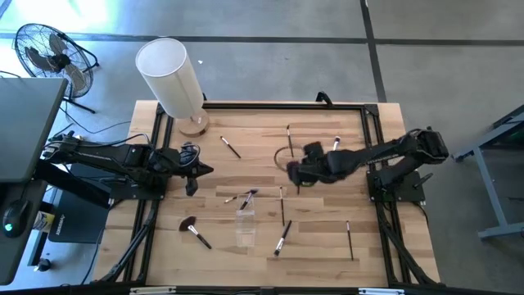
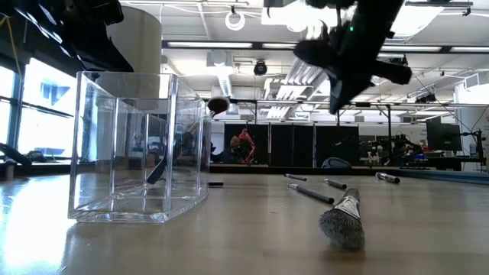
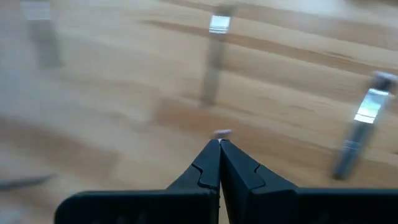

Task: Put items in baskets/containers
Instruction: Put the powder brush into the transparent organizer

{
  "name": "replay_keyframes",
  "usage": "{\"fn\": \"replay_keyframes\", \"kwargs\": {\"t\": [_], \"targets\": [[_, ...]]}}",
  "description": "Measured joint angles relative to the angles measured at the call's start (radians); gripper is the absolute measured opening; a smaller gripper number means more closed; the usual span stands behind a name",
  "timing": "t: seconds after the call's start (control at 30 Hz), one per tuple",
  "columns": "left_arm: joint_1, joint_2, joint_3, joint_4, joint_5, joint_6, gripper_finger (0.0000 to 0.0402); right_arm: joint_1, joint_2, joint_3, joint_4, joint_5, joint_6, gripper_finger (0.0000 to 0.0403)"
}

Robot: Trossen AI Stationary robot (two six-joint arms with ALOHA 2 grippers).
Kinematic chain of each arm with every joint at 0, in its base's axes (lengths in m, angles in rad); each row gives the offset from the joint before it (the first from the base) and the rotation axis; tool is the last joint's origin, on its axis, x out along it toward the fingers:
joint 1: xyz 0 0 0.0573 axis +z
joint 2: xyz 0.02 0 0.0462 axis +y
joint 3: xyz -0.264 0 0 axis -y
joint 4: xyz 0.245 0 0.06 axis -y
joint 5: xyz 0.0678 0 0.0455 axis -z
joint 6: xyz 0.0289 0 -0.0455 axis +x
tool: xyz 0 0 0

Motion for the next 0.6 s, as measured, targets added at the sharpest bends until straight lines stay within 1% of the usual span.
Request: {"fn": "replay_keyframes", "kwargs": {"t": [0.13,0.2,0.27,0.37,0.47,0.6], "targets": [[0.0,0.0,0.0,0.0,-0.001,0.055,0.0,-0.167,0.0,0.0,-0.157,-0.099,0.043,0.0006],[0.0,0.0,0.0,0.0,-0.002,0.062,0.0,-0.261,0.0,0.0,-0.202,-0.137,-0.001,0.0018],[0.0,0.0,0.0,0.0,-0.008,0.062,0.0,-0.361,0.0,0.0,-0.206,-0.167,-0.091,0.0035],[0.0,0.0,0.0,0.0,-0.07,0.041,0.0,-0.505,0.003,0.0,-0.188,-0.209,-0.207,0.0068],[0.0,0.0,0.0,0.0,-0.145,-0.007,0.0,-0.631,0.01,0.0,-0.174,-0.226,-0.279,0.01],[0.001,-0.001,0.0,0.0,-0.186,-0.061,0.0,-0.788,0.021,0.0,-0.162,-0.266,-0.354,0.0127]]}}
